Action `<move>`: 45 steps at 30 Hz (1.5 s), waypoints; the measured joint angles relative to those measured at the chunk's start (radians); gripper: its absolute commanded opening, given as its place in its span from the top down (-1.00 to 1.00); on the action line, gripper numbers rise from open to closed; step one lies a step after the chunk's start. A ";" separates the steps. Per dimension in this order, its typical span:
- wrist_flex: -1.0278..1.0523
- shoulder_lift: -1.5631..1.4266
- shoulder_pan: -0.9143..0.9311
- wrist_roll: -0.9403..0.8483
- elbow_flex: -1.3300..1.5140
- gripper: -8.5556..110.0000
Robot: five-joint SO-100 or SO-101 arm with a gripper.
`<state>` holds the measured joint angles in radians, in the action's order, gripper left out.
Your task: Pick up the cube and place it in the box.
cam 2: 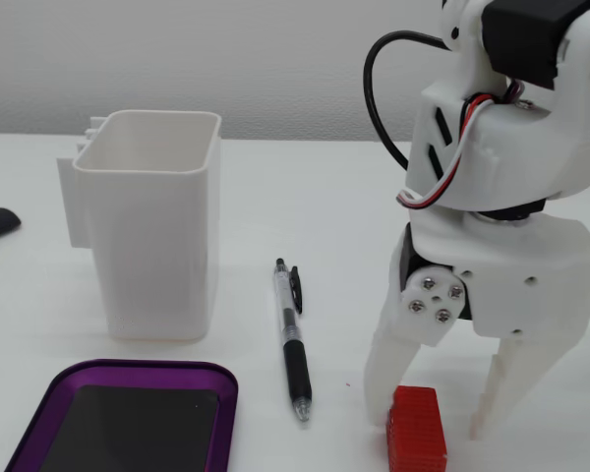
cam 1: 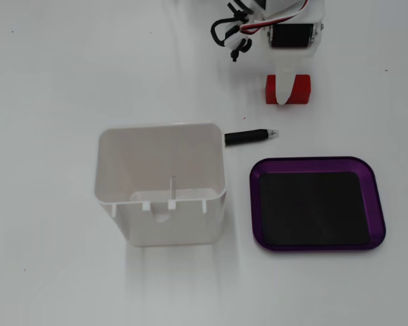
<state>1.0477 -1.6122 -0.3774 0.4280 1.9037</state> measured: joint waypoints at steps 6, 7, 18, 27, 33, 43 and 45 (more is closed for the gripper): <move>0.003 0.000 -0.012 0.002 0.000 0.87; 0.002 0.000 -0.012 0.002 0.000 0.87; 0.040 -0.117 -0.003 -0.012 -0.066 0.87; -0.112 -0.423 0.071 -0.259 -0.074 0.87; -0.446 -0.463 0.247 -0.370 0.061 0.87; -0.739 -0.114 0.278 -0.416 -0.011 0.87; -0.742 -0.012 0.281 -0.416 -0.094 0.87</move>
<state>0.3053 -1.6245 -0.0966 0.0123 1.8101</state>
